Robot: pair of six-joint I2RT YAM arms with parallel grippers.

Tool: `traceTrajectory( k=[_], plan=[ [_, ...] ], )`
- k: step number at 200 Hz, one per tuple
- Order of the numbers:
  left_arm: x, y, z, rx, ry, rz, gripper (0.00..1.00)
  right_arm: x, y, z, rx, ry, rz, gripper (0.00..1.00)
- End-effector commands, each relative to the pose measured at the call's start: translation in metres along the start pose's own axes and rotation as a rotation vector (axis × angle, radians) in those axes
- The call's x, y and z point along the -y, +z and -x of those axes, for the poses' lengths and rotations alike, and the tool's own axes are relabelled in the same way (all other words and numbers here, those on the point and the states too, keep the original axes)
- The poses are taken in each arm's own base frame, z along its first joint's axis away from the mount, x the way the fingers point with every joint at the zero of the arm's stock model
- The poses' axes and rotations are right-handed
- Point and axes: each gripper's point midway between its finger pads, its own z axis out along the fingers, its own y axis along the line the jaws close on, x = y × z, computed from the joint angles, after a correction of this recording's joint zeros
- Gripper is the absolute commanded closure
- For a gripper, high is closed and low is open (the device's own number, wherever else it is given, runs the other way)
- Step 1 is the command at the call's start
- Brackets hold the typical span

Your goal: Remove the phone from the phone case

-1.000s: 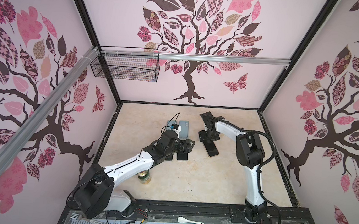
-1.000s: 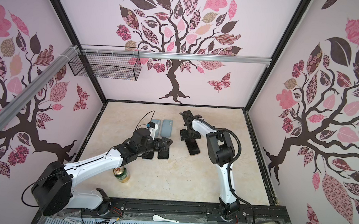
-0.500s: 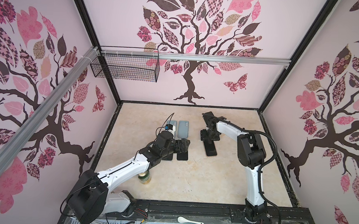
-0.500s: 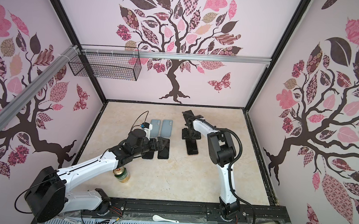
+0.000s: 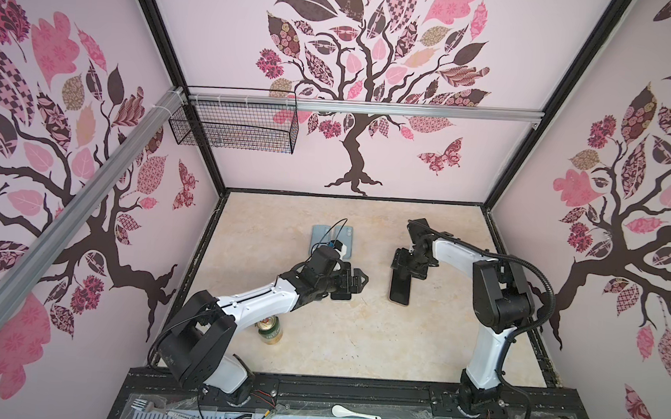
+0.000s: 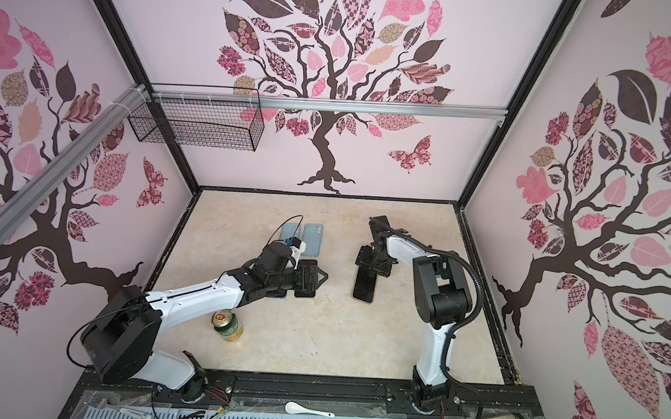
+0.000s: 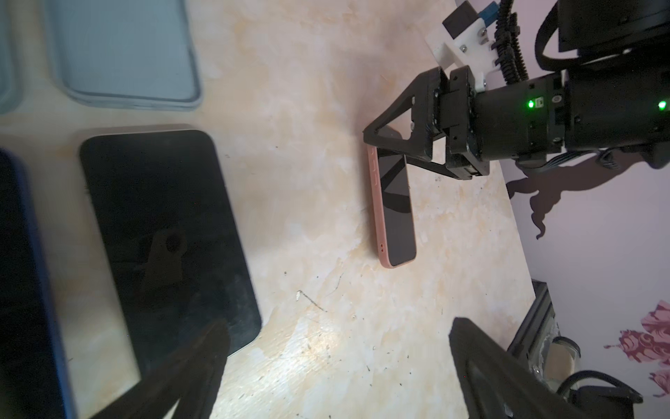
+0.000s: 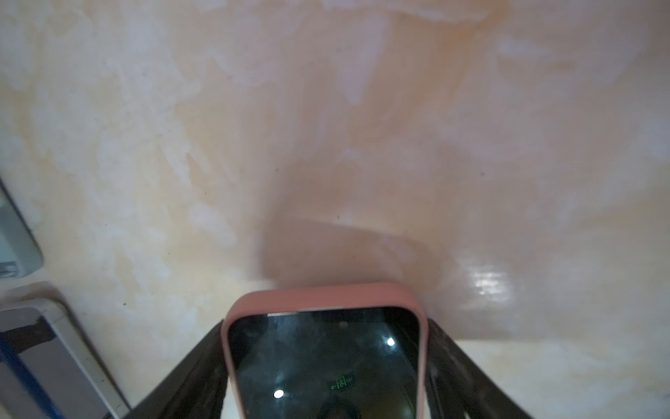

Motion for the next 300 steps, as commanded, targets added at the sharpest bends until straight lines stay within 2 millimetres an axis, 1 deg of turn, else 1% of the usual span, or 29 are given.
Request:
traceTrajectory(
  k=[1, 49, 76, 93, 95, 100, 132, 146, 154, 158, 166, 169, 182, 185, 201, 207, 223, 226, 237, 240, 253, 269, 300],
  plan=[
    [0.028, 0.011, 0.012, 0.013, 0.05, -0.086, 0.04, -0.02, -0.015, -0.002, -0.011, 0.103, 0.191, 0.45],
    [0.04, 0.048, -0.007, -0.059, 0.053, -0.123, 0.1, -0.007, -0.02, -0.014, -0.03, 0.225, 0.274, 0.48],
    [0.046, 0.062, -0.013, -0.073, 0.049, -0.141, 0.14, -0.004, -0.022, -0.019, -0.039, 0.3, 0.325, 0.5],
    [0.044, 0.068, -0.019, -0.09, 0.039, -0.14, 0.17, -0.006, -0.024, -0.021, -0.054, 0.338, 0.366, 0.5],
    [0.048, 0.068, -0.015, -0.073, 0.044, -0.155, 0.18, -0.006, -0.024, -0.022, -0.057, 0.343, 0.371, 0.5],
    [0.049, 0.068, -0.014, -0.068, 0.046, -0.163, 0.18, -0.007, -0.024, -0.022, -0.064, 0.352, 0.383, 0.5],
    [0.044, 0.073, -0.021, -0.086, 0.064, -0.163, 0.19, -0.013, -0.027, -0.024, -0.093, 0.376, 0.428, 0.51],
    [0.046, 0.075, -0.023, -0.093, 0.071, -0.175, 0.27, -0.016, -0.029, -0.026, -0.103, 0.387, 0.451, 0.52],
    [0.045, 0.077, -0.024, -0.096, 0.071, -0.177, 0.29, -0.017, -0.03, -0.026, -0.104, 0.394, 0.462, 0.52],
    [0.045, 0.077, -0.024, -0.097, 0.071, -0.18, 0.32, -0.017, -0.031, -0.026, -0.104, 0.396, 0.466, 0.52],
    [0.045, 0.079, -0.025, -0.098, 0.071, -0.181, 0.34, -0.018, -0.032, -0.026, -0.104, 0.4, 0.472, 0.53],
    [0.045, 0.079, -0.025, -0.098, 0.07, -0.18, 0.36, -0.018, -0.032, -0.026, -0.105, 0.401, 0.473, 0.53],
    [0.045, 0.081, -0.024, -0.098, 0.069, -0.182, 0.39, -0.019, -0.033, -0.026, -0.107, 0.404, 0.478, 0.53],
    [0.045, 0.081, -0.025, -0.099, 0.07, -0.182, 0.41, -0.019, -0.034, -0.026, -0.106, 0.403, 0.48, 0.53],
    [0.044, 0.083, -0.024, -0.098, 0.072, -0.179, 0.43, -0.02, -0.033, -0.028, -0.115, 0.408, 0.485, 0.54],
    [0.044, 0.083, -0.024, -0.098, 0.073, -0.179, 0.46, -0.02, -0.034, -0.027, -0.115, 0.411, 0.487, 0.54],
    [0.043, 0.083, -0.025, -0.097, 0.073, -0.177, 0.47, -0.018, -0.034, -0.028, -0.116, 0.428, 0.494, 0.54],
    [0.043, 0.082, -0.025, -0.098, 0.073, -0.176, 0.49, -0.018, -0.035, -0.028, -0.114, 0.432, 0.497, 0.54],
    [0.043, 0.082, -0.026, -0.096, 0.072, -0.178, 0.51, -0.019, -0.037, -0.027, -0.112, 0.448, 0.514, 0.55],
    [0.042, 0.081, -0.026, -0.096, 0.071, -0.178, 0.53, -0.019, -0.037, -0.028, -0.113, 0.453, 0.52, 0.55],
    [0.043, 0.08, -0.026, -0.09, 0.069, -0.181, 0.55, -0.019, -0.04, -0.026, -0.111, 0.479, 0.548, 0.55],
    [0.043, 0.078, -0.027, -0.087, 0.067, -0.186, 0.61, -0.021, -0.044, -0.025, -0.114, 0.493, 0.57, 0.55],
    [0.043, 0.077, -0.025, -0.08, 0.069, -0.184, 0.67, -0.026, -0.05, -0.023, -0.119, 0.492, 0.593, 0.56]
  ],
)
